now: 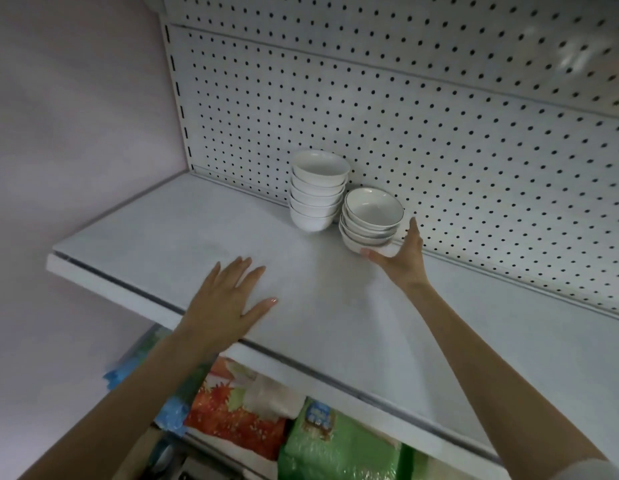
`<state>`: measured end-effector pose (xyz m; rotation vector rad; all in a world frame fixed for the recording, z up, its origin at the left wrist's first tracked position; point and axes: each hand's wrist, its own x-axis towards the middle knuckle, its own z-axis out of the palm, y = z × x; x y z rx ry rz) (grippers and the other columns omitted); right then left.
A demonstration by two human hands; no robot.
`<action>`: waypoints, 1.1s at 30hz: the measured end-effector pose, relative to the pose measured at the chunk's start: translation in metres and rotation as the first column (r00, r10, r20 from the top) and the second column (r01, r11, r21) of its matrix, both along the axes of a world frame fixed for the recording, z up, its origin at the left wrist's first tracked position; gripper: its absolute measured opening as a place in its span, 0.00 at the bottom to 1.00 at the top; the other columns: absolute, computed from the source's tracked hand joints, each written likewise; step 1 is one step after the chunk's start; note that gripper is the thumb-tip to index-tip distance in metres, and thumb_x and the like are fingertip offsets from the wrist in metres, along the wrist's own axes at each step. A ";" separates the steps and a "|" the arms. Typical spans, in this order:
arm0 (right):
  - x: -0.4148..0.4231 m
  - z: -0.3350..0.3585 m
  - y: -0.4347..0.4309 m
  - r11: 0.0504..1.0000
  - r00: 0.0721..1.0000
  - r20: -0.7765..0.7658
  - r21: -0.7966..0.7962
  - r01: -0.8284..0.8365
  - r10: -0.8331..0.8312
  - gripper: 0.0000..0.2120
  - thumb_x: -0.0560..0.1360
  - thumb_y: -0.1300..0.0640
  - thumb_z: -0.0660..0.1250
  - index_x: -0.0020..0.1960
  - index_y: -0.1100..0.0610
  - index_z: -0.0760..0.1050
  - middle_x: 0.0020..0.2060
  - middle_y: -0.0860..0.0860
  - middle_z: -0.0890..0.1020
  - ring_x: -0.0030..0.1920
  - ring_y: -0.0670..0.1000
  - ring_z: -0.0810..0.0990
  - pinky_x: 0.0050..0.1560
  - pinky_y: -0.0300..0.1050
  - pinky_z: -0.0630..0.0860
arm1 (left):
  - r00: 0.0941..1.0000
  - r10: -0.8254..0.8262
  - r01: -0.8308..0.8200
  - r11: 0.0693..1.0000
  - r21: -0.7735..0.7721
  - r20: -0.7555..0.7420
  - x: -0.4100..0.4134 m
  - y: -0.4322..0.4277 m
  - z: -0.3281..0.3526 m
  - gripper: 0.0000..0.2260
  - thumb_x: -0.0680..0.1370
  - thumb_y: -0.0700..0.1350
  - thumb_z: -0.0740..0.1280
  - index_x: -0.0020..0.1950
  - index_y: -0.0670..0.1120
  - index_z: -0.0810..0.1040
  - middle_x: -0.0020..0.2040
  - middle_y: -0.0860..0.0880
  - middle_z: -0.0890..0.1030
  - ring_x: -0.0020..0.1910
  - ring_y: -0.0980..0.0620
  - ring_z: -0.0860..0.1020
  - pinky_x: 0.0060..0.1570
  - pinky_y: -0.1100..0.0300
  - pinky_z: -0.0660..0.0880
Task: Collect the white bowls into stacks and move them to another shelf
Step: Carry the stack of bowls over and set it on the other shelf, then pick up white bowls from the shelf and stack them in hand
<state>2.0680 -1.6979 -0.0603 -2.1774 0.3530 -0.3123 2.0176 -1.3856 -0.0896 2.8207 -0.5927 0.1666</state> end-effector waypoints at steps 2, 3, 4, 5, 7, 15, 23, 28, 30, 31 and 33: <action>-0.032 0.010 0.006 0.983 0.995 0.090 -0.184 -0.020 0.037 0.56 0.64 0.48 0.79 0.78 0.56 0.46 0.76 0.56 0.56 0.76 0.55 0.54 0.74 0.52 0.55 | 0.999 0.016 -0.017 1.000 0.023 0.037 -0.016 0.023 0.007 0.47 0.71 0.74 0.32 0.76 0.46 0.64 0.76 0.43 0.64 0.76 0.46 0.60 0.74 0.52 0.47; -0.044 0.013 0.010 0.961 0.986 0.149 -0.274 -0.028 0.071 0.56 0.63 0.47 0.79 0.78 0.58 0.48 0.75 0.58 0.59 0.75 0.56 0.56 0.73 0.53 0.55 | 0.999 0.021 -0.023 0.999 0.044 0.047 -0.021 0.033 0.011 0.46 0.73 0.73 0.34 0.74 0.44 0.66 0.74 0.41 0.66 0.75 0.44 0.63 0.74 0.50 0.50; -0.058 0.020 0.019 0.930 0.977 0.176 -0.364 -0.049 0.120 0.55 0.63 0.47 0.79 0.78 0.59 0.50 0.74 0.59 0.61 0.74 0.58 0.58 0.73 0.54 0.57 | 0.998 0.028 -0.031 0.998 0.058 0.051 -0.030 0.045 0.016 0.45 0.74 0.73 0.35 0.73 0.44 0.68 0.73 0.40 0.68 0.73 0.42 0.65 0.73 0.48 0.53; -0.071 0.026 0.032 0.892 0.968 0.173 -0.443 -0.089 0.182 0.54 0.63 0.46 0.79 0.77 0.59 0.52 0.74 0.61 0.62 0.73 0.60 0.60 0.72 0.55 0.58 | 0.998 0.037 -0.041 0.997 0.064 0.052 -0.044 0.059 0.022 0.44 0.75 0.72 0.37 0.73 0.43 0.68 0.72 0.39 0.70 0.72 0.41 0.67 0.72 0.46 0.56; -0.092 0.037 0.068 0.804 0.940 0.100 -0.553 -0.220 0.326 0.51 0.64 0.44 0.77 0.77 0.58 0.54 0.74 0.61 0.61 0.73 0.60 0.60 0.73 0.57 0.60 | 0.995 0.079 -0.082 0.996 0.045 0.053 -0.074 0.089 0.035 0.43 0.75 0.72 0.39 0.73 0.43 0.68 0.70 0.38 0.71 0.69 0.40 0.70 0.71 0.44 0.61; -0.188 0.046 0.317 0.125 0.424 -0.290 -0.682 -0.720 0.858 0.45 0.74 0.40 0.67 0.79 0.55 0.44 0.78 0.54 0.49 0.77 0.54 0.48 0.74 0.44 0.42 | 0.854 0.513 -0.520 0.847 0.115 0.085 -0.289 0.261 0.044 0.37 0.75 0.68 0.50 0.70 0.41 0.71 0.65 0.39 0.76 0.64 0.40 0.75 0.67 0.43 0.66; -0.387 0.054 0.576 -0.489 -0.324 -0.367 -0.689 -0.535 0.872 0.47 0.74 0.38 0.65 0.78 0.54 0.40 0.76 0.54 0.58 0.75 0.55 0.56 0.71 0.47 0.53 | 0.306 0.947 -0.947 0.293 0.129 0.095 -0.613 0.359 0.071 0.31 0.73 0.63 0.54 0.61 0.39 0.75 0.55 0.40 0.79 0.51 0.37 0.79 0.52 0.47 0.75; -0.538 0.073 0.690 -0.618 -0.633 -0.373 -0.755 -0.218 0.679 0.47 0.72 0.38 0.67 0.79 0.53 0.44 0.74 0.53 0.61 0.74 0.54 0.58 0.70 0.46 0.56 | -0.099 0.983 -0.983 -0.120 0.136 0.156 -0.789 0.348 0.086 0.31 0.75 0.64 0.61 0.70 0.44 0.69 0.63 0.43 0.77 0.59 0.40 0.76 0.58 0.49 0.71; -0.600 0.086 0.729 -0.620 -0.718 -0.364 -0.775 -0.119 0.593 0.47 0.72 0.37 0.66 0.79 0.53 0.43 0.75 0.53 0.59 0.74 0.54 0.58 0.71 0.48 0.57 | -0.209 0.962 -0.959 -0.237 0.155 0.178 -0.846 0.350 0.102 0.33 0.74 0.65 0.58 0.72 0.45 0.67 0.65 0.44 0.76 0.60 0.41 0.75 0.59 0.50 0.71; -0.630 0.094 0.747 -0.616 -0.750 -0.358 -0.784 -0.082 0.556 0.47 0.73 0.37 0.65 0.79 0.53 0.42 0.76 0.53 0.57 0.75 0.54 0.57 0.71 0.48 0.56 | -0.256 0.949 -0.945 -0.287 0.159 0.185 -0.874 0.355 0.111 0.32 0.76 0.64 0.60 0.73 0.46 0.66 0.66 0.45 0.75 0.62 0.42 0.74 0.60 0.50 0.70; -0.688 0.110 0.782 -0.604 -0.795 -0.347 -0.796 -0.031 0.498 0.46 0.74 0.37 0.64 0.79 0.53 0.42 0.76 0.52 0.56 0.75 0.54 0.57 0.71 0.48 0.57 | -0.329 0.923 -0.915 -0.364 0.173 0.201 -0.924 0.369 0.128 0.29 0.77 0.61 0.62 0.74 0.47 0.64 0.68 0.46 0.74 0.65 0.43 0.73 0.61 0.51 0.69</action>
